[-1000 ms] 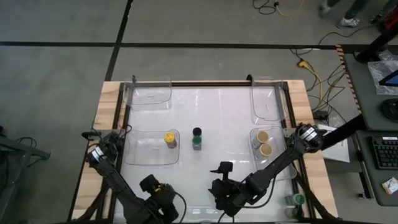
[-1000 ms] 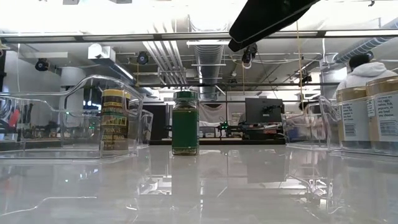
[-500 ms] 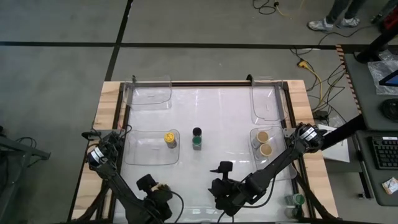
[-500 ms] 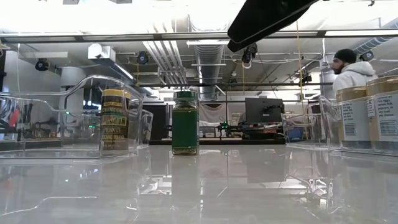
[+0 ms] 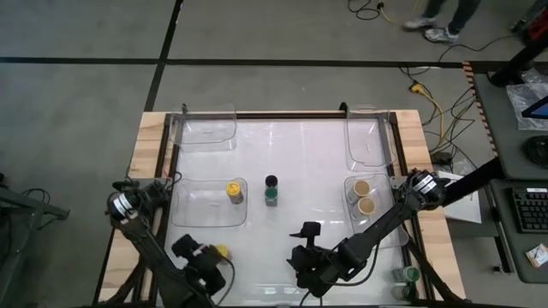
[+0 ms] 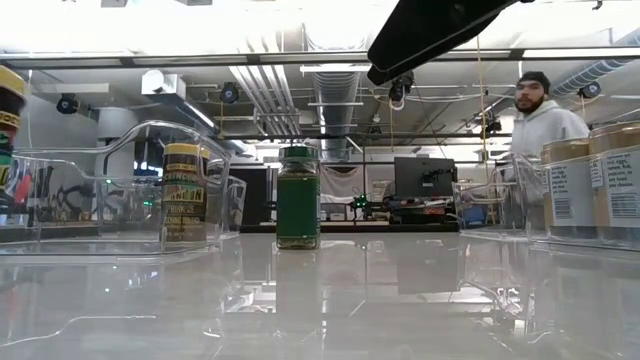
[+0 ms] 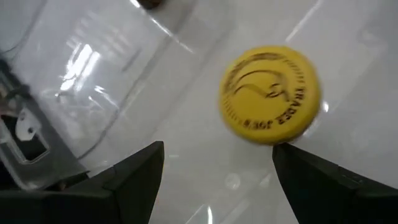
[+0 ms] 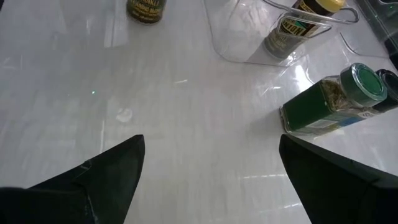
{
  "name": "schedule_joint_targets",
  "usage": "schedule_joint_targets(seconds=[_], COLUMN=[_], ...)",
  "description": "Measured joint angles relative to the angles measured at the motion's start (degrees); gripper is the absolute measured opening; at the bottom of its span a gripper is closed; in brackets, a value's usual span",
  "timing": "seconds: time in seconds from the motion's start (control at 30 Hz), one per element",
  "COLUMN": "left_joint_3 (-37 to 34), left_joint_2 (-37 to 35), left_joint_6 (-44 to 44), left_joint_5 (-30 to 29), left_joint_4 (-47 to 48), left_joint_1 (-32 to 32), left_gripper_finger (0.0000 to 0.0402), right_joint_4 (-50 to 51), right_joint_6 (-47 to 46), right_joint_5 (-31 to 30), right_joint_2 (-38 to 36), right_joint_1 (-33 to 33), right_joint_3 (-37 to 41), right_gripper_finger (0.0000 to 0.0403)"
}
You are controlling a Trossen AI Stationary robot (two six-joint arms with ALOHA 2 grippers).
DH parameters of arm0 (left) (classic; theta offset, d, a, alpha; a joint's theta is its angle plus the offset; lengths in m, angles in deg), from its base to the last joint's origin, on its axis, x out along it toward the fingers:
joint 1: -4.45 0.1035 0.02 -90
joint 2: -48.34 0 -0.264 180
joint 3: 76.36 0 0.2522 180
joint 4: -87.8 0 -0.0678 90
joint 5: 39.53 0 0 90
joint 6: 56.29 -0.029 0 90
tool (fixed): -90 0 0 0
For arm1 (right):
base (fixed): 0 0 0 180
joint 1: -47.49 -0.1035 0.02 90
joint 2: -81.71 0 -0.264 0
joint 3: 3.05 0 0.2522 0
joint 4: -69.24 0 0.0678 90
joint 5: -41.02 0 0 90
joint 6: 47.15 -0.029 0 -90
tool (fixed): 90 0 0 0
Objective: Sort spices by type
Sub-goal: Put the yellow spice bottle into the bottom left transparent bin
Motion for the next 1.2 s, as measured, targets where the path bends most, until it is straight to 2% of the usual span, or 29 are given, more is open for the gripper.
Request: schedule_joint_targets(seconds=[0.27, 0.47, 0.57, 0.7, 0.93, 1.07, 1.2], left_joint_3=[-9.38, -9.32, -8.09, -7.73, -7.97, -10.14, -15.68], left_joint_2=[-6.22, -7.35, -7.35, -8.39, -12.31, -14.05, -17.73], left_joint_6=[11.00, 9.90, 7.57, 0.95, -17.33, -26.84, -33.68], left_joint_5=[-1.53, 0.81, -1.50, -9.06, -14.10, -14.67, -13.34], left_joint_4=[-0.02, -0.56, -1.26, -5.37, -12.18, -19.52, -27.67], left_joint_1=[-2.27, -5.39, -7.91, -10.12, -8.24, -5.18, -1.95], left_gripper_finger=[0.0283, 0.0283, 0.0283, 0.0283, 0.0283, 0.0283, 0.0279], right_joint_4=[-0.07, -0.07, -0.15, -0.58, -3.02, -2.91, -2.93], right_joint_6=[-0.05, -0.78, -0.83, -0.80, 1.25, 2.30, 3.04], right_joint_5=[-0.01, 0.00, -0.02, -0.02, -0.02, -0.02, -0.02], right_joint_2=[0.01, 0.02, 0.02, 0.02, 0.02, 0.02, 0.02], right_joint_1=[0.00, 0.00, 0.00, 0.00, 0.25, 0.37, 0.37], right_joint_3=[0.12, 0.28, 0.28, 0.31, 0.31, 0.31, 0.31], right_gripper_finger=[0.0364, 0.0364, 0.0364, 0.0364, 0.0364, 0.0364, 0.0364])
